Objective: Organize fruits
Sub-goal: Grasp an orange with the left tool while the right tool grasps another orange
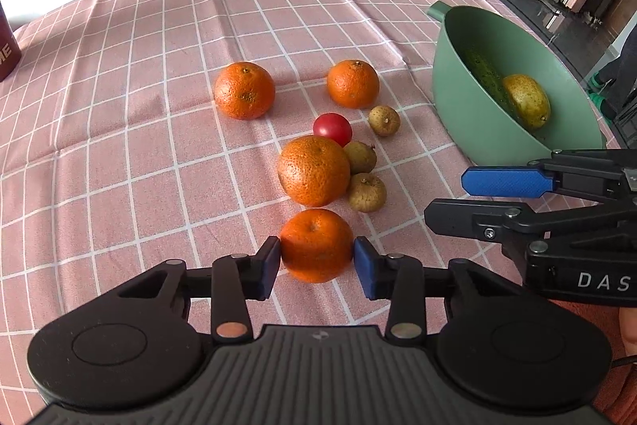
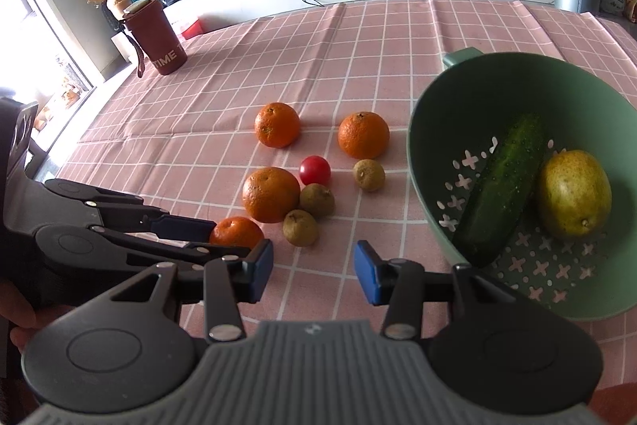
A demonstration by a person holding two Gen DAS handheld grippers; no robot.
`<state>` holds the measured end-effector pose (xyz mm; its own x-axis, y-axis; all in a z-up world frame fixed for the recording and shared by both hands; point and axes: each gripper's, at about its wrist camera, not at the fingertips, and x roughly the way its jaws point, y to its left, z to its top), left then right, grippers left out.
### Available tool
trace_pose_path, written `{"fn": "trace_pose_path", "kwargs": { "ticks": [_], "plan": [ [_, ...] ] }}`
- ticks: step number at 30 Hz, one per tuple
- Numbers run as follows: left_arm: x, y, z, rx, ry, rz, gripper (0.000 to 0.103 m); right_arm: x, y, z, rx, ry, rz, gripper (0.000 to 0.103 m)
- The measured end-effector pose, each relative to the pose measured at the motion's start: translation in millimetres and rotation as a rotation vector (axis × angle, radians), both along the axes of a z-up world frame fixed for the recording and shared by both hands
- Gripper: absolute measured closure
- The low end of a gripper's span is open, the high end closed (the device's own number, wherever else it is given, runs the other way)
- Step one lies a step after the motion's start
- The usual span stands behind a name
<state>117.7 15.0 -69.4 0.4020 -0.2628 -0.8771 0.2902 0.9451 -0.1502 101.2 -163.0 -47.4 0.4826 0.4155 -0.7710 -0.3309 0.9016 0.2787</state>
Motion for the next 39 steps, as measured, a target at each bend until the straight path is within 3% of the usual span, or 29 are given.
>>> {"fn": "trace_pose_path", "kwargs": {
  "ticks": [12, 17, 33, 39],
  "plan": [
    [4.5, 55.4, 12.2, -0.085, -0.043, 0.185, 0.059, 13.1, 41.3, -0.3, -0.063, -0.102, 0.1, 0.06],
    [11.5, 75.9, 5.9, -0.109, -0.028, 0.265, 0.059, 20.4, 72.7, -7.6, -0.154, -0.163, 0.177, 0.06],
    [17.7, 81.5, 2.5, -0.16, -0.028, 0.256, 0.059, 15.9, 111.9, -28.6, -0.408, -0.301, 0.278, 0.059],
    [13.3, 78.9, 3.6, -0.153, -0.035, 0.259, 0.059, 17.5, 110.1, -29.8, -0.413, -0.309, 0.258, 0.064]
  ]
}}
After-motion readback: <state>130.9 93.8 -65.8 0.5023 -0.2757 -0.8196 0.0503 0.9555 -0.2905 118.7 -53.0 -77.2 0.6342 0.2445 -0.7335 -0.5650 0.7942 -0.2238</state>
